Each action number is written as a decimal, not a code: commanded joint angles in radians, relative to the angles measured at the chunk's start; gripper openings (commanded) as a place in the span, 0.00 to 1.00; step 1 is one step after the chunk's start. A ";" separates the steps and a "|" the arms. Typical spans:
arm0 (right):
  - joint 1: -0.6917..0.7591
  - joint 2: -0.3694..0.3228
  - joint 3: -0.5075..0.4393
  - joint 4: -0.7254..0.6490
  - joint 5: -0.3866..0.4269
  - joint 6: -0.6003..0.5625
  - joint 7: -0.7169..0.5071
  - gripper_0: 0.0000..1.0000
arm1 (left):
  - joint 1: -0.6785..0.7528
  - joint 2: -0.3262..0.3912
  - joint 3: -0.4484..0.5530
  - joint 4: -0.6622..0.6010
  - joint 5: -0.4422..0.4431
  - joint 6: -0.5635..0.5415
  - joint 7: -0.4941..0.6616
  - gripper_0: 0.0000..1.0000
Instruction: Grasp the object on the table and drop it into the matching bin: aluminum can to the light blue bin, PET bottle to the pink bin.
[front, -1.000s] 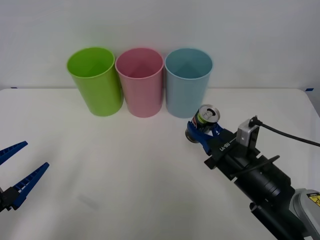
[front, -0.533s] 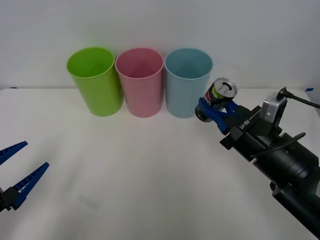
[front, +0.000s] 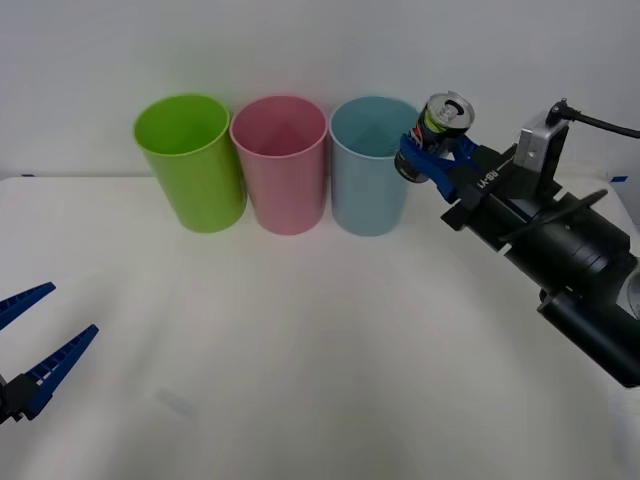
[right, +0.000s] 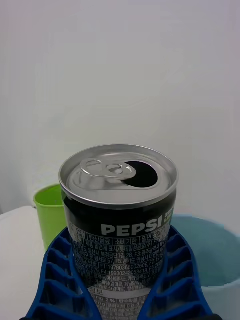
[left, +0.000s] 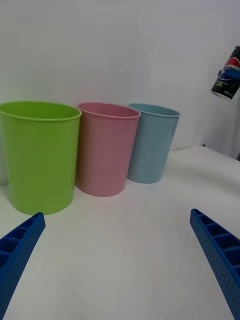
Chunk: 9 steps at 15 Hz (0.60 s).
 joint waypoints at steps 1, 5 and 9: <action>-0.102 0.049 -0.018 0.105 0.073 -0.001 -0.014 0.00 | 0.000 0.000 0.000 0.000 0.000 0.000 0.000 1.00; -0.239 0.156 -0.075 0.265 0.220 -0.001 -0.028 0.00 | 0.000 0.000 0.000 0.000 0.000 0.000 0.000 1.00; -0.354 0.274 -0.147 0.401 0.372 -0.002 -0.030 0.00 | 0.000 0.000 0.000 0.000 0.000 0.000 0.000 1.00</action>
